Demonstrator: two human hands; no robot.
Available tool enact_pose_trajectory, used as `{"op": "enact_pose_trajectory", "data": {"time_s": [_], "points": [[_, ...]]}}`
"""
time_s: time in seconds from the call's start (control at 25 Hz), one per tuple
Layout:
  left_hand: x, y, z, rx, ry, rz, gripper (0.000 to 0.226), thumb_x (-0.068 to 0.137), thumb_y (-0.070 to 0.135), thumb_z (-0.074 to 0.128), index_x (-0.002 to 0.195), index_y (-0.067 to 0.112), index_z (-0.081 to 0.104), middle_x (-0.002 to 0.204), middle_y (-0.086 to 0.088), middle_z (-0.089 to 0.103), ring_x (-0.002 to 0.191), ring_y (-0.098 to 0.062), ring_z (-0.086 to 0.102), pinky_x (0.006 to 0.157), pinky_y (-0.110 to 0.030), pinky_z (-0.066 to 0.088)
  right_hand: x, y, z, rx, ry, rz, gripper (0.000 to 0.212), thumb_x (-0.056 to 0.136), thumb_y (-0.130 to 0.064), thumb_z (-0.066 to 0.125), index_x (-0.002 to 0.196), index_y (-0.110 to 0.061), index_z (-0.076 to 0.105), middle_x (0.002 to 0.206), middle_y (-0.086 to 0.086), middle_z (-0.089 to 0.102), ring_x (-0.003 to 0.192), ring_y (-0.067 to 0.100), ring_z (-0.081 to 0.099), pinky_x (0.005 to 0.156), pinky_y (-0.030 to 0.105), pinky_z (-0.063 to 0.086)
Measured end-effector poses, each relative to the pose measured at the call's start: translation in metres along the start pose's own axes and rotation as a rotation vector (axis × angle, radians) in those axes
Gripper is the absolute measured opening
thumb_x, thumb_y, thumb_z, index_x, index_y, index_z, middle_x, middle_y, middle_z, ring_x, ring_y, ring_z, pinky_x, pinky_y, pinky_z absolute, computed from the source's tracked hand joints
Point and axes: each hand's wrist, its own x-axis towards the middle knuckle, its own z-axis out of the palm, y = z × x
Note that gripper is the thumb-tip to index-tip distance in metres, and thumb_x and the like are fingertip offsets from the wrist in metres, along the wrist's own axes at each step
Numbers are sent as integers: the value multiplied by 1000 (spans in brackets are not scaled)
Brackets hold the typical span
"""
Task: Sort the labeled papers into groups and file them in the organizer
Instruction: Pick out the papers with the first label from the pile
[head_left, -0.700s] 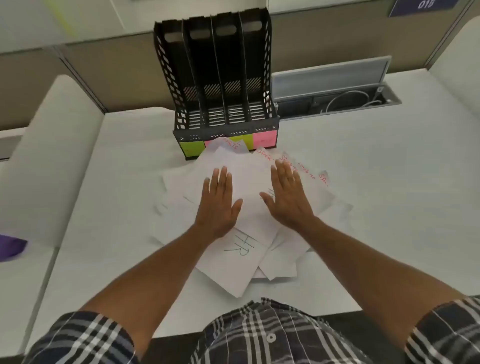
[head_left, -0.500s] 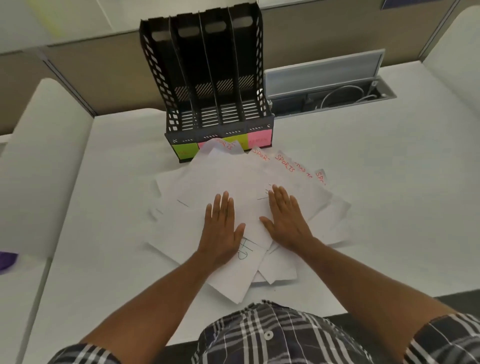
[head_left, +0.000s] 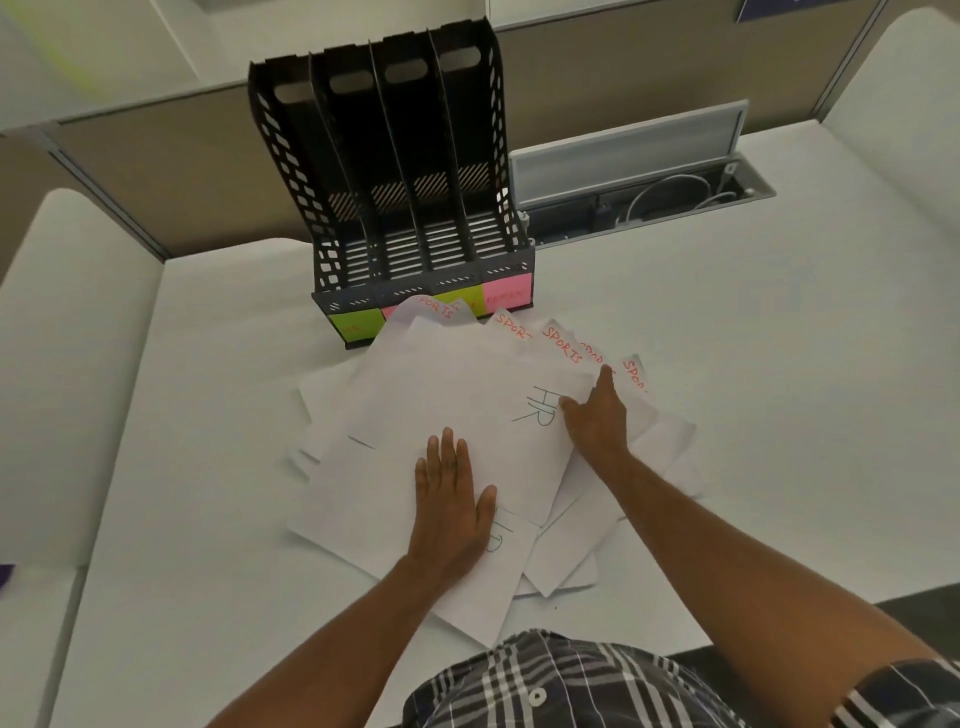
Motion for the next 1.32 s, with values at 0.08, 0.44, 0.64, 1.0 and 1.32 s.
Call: {"op": "enact_pose_trajectory", "data": {"time_s": [0.08, 0.44, 0.64, 1.0, 1.32], "points": [[4, 5, -8, -69, -2, -36, 79, 101, 38, 39, 157, 6, -6, 162, -11, -26, 151, -28, -24, 124, -53, 3, 1, -6, -4, -70, 12, -99, 47, 93, -15, 63, 139, -7, 53, 137, 13, 61, 125, 32, 56, 101, 36, 45], [52, 0, -132, 178, 306, 119, 95, 76, 25, 70, 157, 24, 21, 166, -18, 8, 152, -43, -4, 112, -65, -11, -70, -15, -15, 186, -375, -479, 25, 86, 2, 70, 102, -13, 80, 95, -19, 76, 96, -5, 69, 87, 11, 50], [26, -43, -136, -35, 199, 235, 33, 74, -8, 62, 80, 22, 74, 108, 2, 76, 127, -26, 58, 116, -68, 5, -97, -6, -20, 339, -590, -322, 19, 94, -29, 65, 104, -21, 80, 100, -8, 79, 95, 14, 74, 82, 27, 59], [-15, -78, -117, -191, 351, 327, 16, 65, -3, 70, 69, 12, 67, 79, 1, 67, 88, -16, 59, 107, -43, 32, -75, 7, -5, -425, -408, 29, 45, 90, -31, 67, 132, -16, 60, 133, 5, 62, 122, 23, 57, 96, 28, 41], [5, -56, -126, -233, 282, 354, 26, 70, -5, 66, 84, 16, 73, 129, -8, 62, 130, -26, 49, 113, -47, 29, -73, -34, -14, -190, -187, -335, 10, 90, -13, 69, 95, -15, 77, 81, -2, 70, 73, 13, 61, 61, 13, 40]]}}
